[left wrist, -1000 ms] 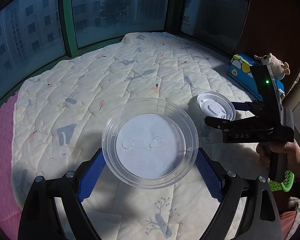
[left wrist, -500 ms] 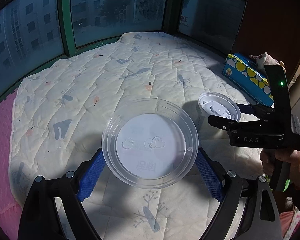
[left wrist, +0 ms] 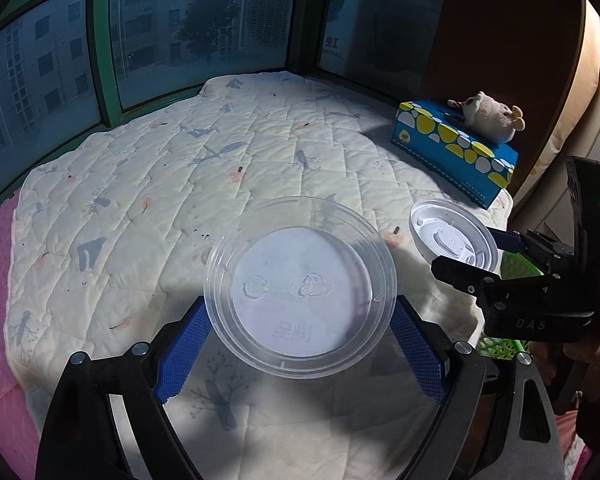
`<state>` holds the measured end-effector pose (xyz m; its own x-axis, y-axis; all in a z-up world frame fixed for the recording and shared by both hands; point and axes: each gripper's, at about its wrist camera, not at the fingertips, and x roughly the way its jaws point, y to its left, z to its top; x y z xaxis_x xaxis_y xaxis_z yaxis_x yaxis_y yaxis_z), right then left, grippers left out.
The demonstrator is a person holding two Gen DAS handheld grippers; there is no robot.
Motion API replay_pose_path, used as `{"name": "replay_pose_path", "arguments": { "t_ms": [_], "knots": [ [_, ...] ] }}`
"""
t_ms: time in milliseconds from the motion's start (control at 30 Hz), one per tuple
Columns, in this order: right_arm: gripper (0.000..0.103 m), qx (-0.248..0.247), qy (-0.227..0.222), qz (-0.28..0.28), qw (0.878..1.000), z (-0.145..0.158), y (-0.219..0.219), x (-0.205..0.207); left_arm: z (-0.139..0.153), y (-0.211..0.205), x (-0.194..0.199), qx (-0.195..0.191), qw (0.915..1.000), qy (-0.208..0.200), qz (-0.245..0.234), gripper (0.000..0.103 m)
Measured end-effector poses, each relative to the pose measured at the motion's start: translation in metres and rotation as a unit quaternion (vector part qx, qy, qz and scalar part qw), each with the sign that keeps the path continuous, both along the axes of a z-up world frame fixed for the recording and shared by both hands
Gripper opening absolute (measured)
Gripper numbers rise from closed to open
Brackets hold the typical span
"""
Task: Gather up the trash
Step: 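Carry the clear lid and white cup lid over the green wastebasket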
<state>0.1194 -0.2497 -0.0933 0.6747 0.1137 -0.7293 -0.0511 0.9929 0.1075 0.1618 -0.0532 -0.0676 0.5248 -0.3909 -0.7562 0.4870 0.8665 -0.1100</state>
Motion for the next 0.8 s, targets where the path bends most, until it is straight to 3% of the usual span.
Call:
{"name": "replay_pose_path", "arguments": {
  "t_ms": [433,800],
  "knots": [
    [0.091,0.01,0.005,-0.118,0.993,-0.005,-0.094,-0.099,0.005,-0.076,-0.045,-0.009,0.9971,0.007,-0.075,0.086],
    [0.092,0.021,0.05,-0.232,0.971,-0.041,-0.197,-0.155,0.001,-0.137,-0.066,-0.005,0.9924,0.017,-0.122,0.086]
  ]
}}
